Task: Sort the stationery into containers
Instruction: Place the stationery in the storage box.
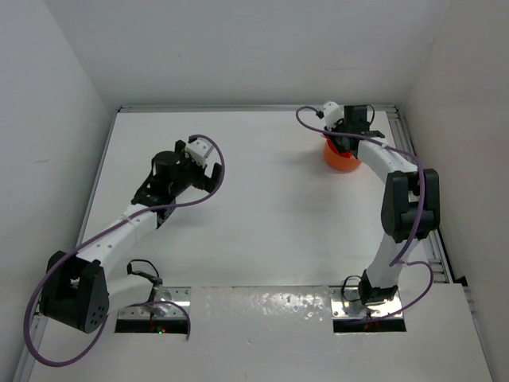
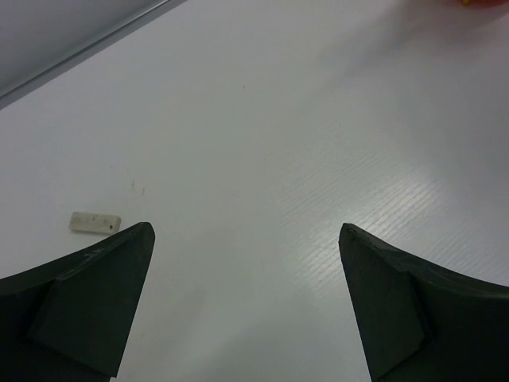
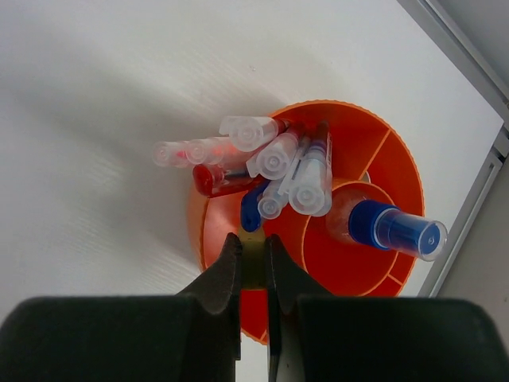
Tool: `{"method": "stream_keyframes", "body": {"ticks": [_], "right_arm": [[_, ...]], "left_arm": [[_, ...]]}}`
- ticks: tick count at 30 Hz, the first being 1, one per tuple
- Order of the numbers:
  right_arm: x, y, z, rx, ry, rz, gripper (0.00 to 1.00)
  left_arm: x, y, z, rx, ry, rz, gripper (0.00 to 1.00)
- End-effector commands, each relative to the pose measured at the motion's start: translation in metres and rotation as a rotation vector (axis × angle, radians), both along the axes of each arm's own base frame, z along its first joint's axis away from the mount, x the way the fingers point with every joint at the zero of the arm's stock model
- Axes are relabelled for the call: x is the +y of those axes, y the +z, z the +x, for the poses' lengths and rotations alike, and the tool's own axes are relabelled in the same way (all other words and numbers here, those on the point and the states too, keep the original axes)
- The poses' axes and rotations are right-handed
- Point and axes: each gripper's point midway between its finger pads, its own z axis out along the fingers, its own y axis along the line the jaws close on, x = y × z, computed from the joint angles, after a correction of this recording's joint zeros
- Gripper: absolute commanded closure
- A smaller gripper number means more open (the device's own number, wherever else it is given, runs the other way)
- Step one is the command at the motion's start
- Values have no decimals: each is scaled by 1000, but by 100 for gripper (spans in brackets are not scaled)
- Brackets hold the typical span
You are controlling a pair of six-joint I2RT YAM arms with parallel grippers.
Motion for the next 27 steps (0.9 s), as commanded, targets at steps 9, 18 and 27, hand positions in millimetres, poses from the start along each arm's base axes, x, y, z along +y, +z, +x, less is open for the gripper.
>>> {"method": "stream_keyframes", "body": {"ticks": [9,18,27], "right_arm": [[-5,19,6,-83,-40,11,79],[-8,43,0,-127,-73,28,55],[1,108,-18,-297,-210,223,49]], "left_arm": [[5,14,7,-59,24,-21,0],[11,12,11,-60,57,6,0],[120,-31,37,327,650,-84,17]]}}
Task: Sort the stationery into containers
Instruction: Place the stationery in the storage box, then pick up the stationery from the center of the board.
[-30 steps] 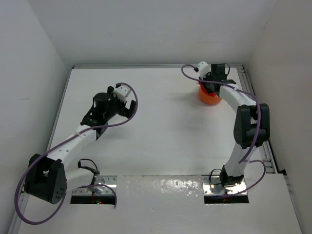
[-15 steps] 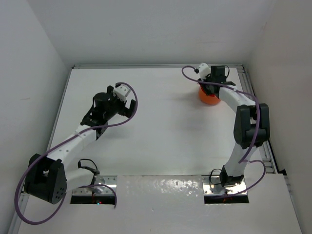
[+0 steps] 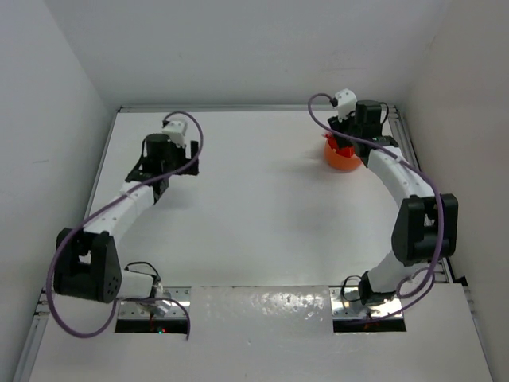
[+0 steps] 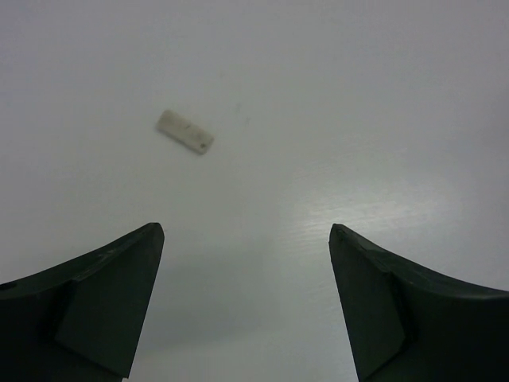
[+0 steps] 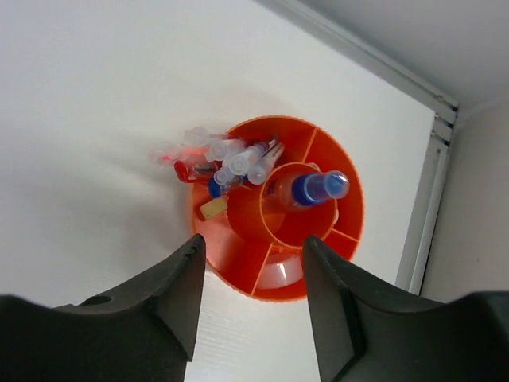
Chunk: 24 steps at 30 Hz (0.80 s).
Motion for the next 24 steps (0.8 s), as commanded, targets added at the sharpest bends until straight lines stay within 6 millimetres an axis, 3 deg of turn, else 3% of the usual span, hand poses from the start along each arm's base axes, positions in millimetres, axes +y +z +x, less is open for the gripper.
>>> {"method": "stream_keyframes", "body": {"ticks": [1,2,3,4,5,6,7,8,9,10,11,16,19,24], "right_arm": [[6,51,-6,-179,-114,160,47],[8,65,-3,-245,-136,200,46],[13,63,-7,-251,-154,235,46],[16,76,-9,-295,-196,316,46],[21,78,-11,-305,-198,349,46],[28,74,-14,-301,-198,374,45],[33,77,-16,-307,-204,410,45],[45,77,-17,-306,-180,419,46],[51,74,-20,-298,-165,415,45],[55,72,-21,-293,-156,414,45],[63,70,-24,-284,-140,413,45],[77,63,-32,-260,-115,426,45],[79,62,-35,-252,-116,441,45],[88,68,-40,-256,-93,450,46]], "left_arm": [[51,-1,14,134,330,-89,18],[62,-9,21,226,423,-139,18],[67,-15,25,277,467,-159,18],[74,-29,18,380,538,-187,19],[76,-38,37,430,563,-189,19],[77,-46,43,475,583,-188,19],[79,-57,37,560,603,-169,19],[77,-80,43,629,621,-158,19],[75,-69,58,616,623,-164,18],[74,-71,65,615,627,-166,17],[74,-82,71,625,637,-161,16],[73,-96,107,544,664,-121,4],[76,-101,118,519,693,-106,1],[74,-125,112,556,691,-80,5]]}}
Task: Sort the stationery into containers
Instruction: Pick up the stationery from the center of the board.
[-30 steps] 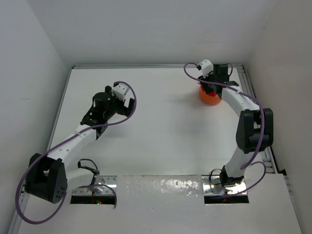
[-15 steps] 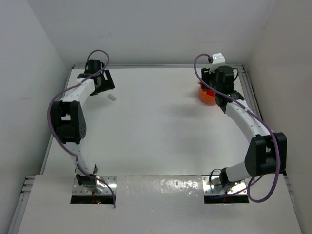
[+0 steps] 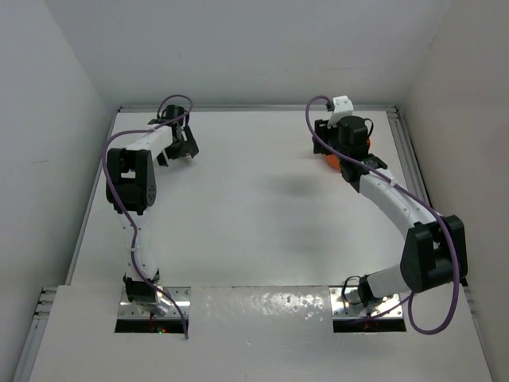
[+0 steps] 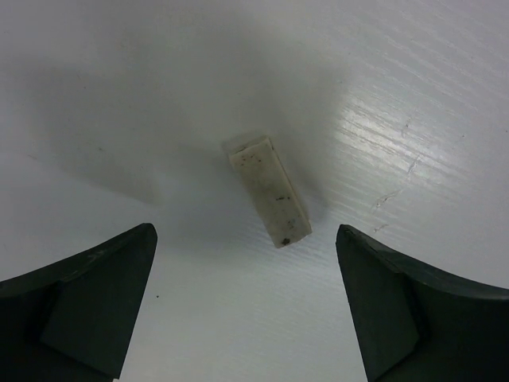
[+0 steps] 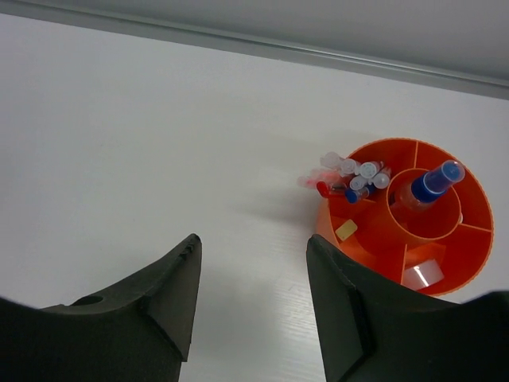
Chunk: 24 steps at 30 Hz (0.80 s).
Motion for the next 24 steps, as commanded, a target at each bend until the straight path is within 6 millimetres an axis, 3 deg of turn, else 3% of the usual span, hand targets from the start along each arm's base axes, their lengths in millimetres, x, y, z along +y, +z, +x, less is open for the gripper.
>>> {"method": "stream_keyframes", "body": {"ticks": [1,7,10,13,15,16,17,21,24], "right_arm": [[8,31,-2,-82,4,47,46],[8,41,-4,-103,3,57,46],[8,43,-4,-106,5,56,46],[8,44,-6,-105,4,55,46],[7,45,-7,-108,3,53,47],[7,44,-7,-105,1,53,46],[6,45,-8,-106,1,50,46],[4,45,-12,-106,-2,42,46],[4,40,-14,-84,7,32,46]], "left_arm": [[0,-3,6,-22,20,25,8],[0,-23,-4,23,18,1,34],[-2,-27,-3,26,8,-6,53],[-1,-30,-2,27,6,-7,60],[1,-32,-1,28,-2,-7,74],[3,-34,-2,33,-1,1,90],[6,-36,-4,39,0,8,97],[12,-27,-5,30,-65,33,100],[8,1,5,-47,-192,67,100]]}}
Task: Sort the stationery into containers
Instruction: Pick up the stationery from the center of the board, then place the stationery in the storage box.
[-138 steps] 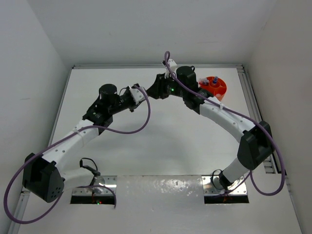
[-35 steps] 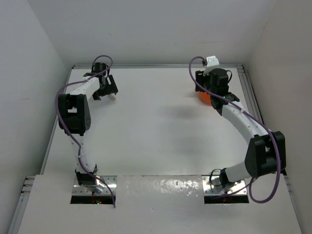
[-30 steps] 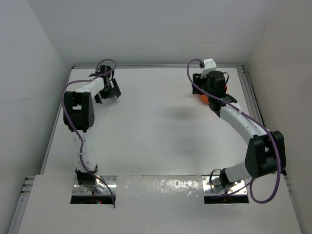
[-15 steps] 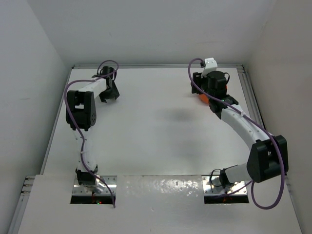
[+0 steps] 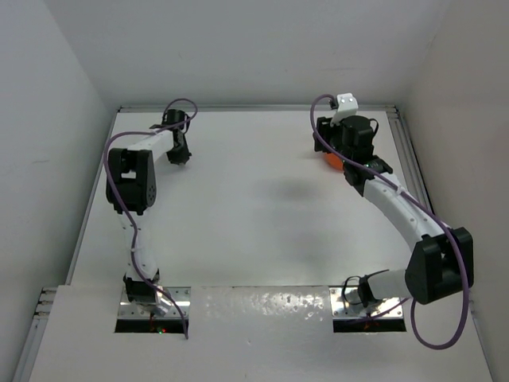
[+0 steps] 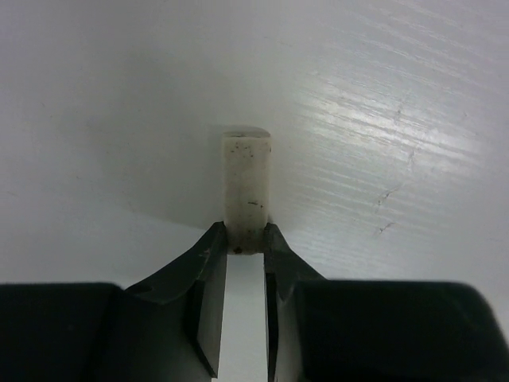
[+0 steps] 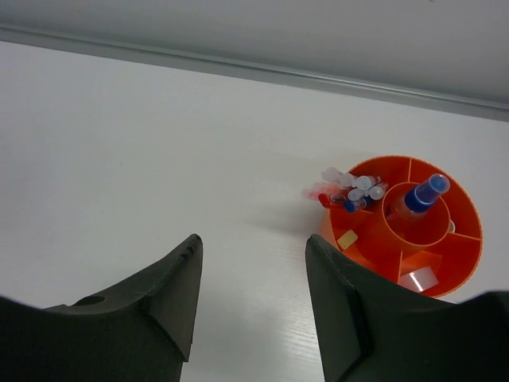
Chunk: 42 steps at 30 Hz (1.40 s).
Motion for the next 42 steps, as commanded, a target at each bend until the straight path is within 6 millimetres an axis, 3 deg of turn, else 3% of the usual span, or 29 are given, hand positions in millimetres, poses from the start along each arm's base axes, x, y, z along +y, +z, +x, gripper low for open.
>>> {"method": "stream_keyframes", "body": {"ticks": [1,2,3,4,5,7,8,9,10,11,12,13,14,15,17,20,26,42], "right_arm": [[2,12,-4,-22,15,-4,46],[9,7,-9,10,65,-9,46],[15,14,-9,11,105,-6,46],[21,10,-10,35,153,-25,46],[35,2,-20,94,235,-23,46],[48,22,-18,89,282,-18,46],[58,28,-19,96,297,-8,46],[66,36,-20,101,286,65,46],[74,53,-18,50,302,123,46],[89,56,-26,62,362,222,46],[99,64,-29,39,397,272,46],[112,86,-29,-38,435,322,46],[122,88,-34,-32,454,375,46],[131,94,-37,-43,486,392,46],[158,105,-45,-51,557,404,44],[185,113,-58,-43,637,411,43],[216,118,-74,-43,724,431,42],[229,96,-47,22,653,462,57]], "left_arm": [[-1,29,12,-104,-174,24,100],[-5,58,15,-167,-275,49,100],[-16,64,12,-190,-373,31,100],[-26,84,17,-254,-448,46,100],[-28,120,17,-321,-566,129,100],[-42,146,11,-379,-697,169,100],[-44,175,7,-433,-781,225,100],[-53,183,4,-468,-884,245,100],[-57,208,-4,-538,-929,273,100],[-70,220,-11,-595,-998,267,100],[-84,215,-19,-648,-1057,287,100],[-93,244,-31,-757,-1088,335,100],[-102,252,-39,-818,-1093,340,100],[-124,272,-43,-935,-1110,345,100],[-157,279,-73,-996,-1179,274,100],[-187,287,-98,-1033,-1227,196,100],[-213,292,-122,-1073,-1277,169,100],[-224,288,-140,-1091,-1338,144,100]]}}
